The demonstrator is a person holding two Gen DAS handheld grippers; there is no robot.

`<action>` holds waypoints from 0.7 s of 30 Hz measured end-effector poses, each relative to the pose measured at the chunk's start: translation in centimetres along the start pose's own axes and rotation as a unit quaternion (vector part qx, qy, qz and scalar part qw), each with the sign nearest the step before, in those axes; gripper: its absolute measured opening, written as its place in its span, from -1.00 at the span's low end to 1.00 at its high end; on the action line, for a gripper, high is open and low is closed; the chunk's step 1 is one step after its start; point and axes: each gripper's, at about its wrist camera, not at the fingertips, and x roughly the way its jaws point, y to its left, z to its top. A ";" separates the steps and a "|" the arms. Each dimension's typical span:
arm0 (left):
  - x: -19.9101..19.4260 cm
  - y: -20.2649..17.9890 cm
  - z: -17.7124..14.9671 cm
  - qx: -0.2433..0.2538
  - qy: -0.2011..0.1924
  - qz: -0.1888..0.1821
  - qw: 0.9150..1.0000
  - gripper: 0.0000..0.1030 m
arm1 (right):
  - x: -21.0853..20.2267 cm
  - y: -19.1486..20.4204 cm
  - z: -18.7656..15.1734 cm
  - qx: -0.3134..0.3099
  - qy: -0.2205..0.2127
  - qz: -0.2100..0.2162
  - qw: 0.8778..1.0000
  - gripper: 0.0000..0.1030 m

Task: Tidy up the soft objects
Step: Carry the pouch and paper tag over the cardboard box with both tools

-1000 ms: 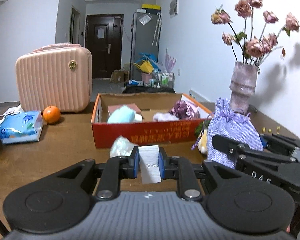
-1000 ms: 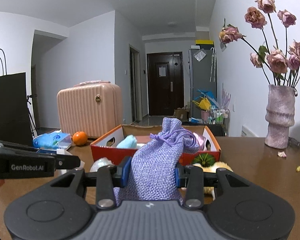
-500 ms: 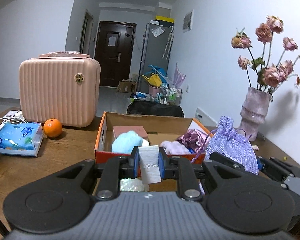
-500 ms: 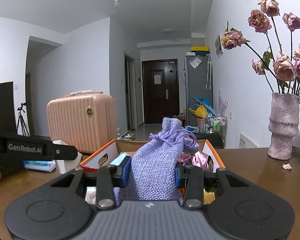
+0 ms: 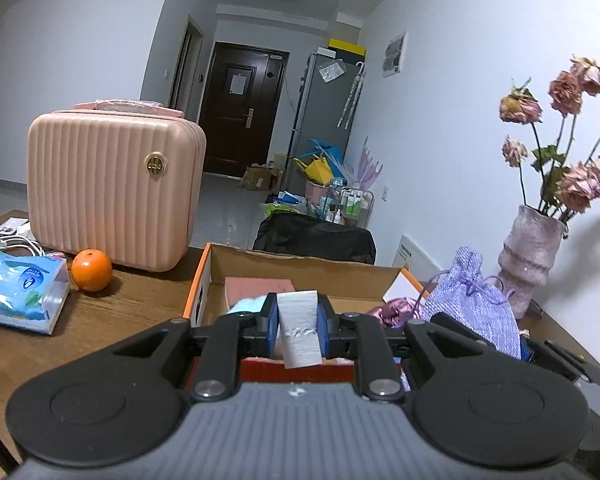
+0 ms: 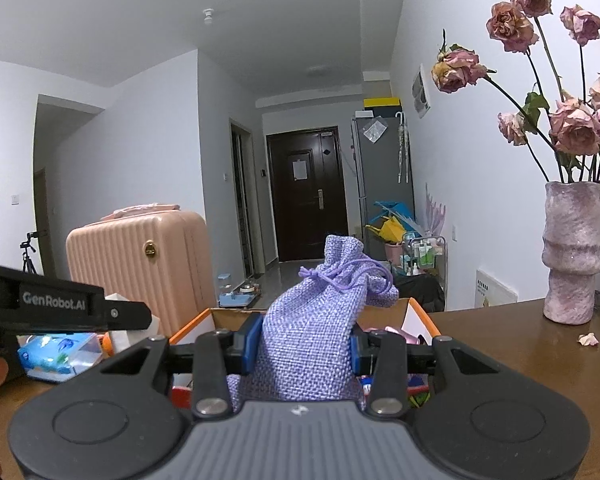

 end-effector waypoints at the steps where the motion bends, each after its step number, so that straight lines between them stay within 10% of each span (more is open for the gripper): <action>1: 0.4 0.1 0.2 -0.002 -0.001 0.001 1.000 -0.62 | 0.4 0.0 0.0 0.001 0.000 0.000 1.000 -0.23; 21: 7.9 0.8 1.8 -0.013 0.013 0.022 1.000 -0.62 | 8.1 -0.3 0.1 -0.002 0.019 -0.005 1.000 -0.23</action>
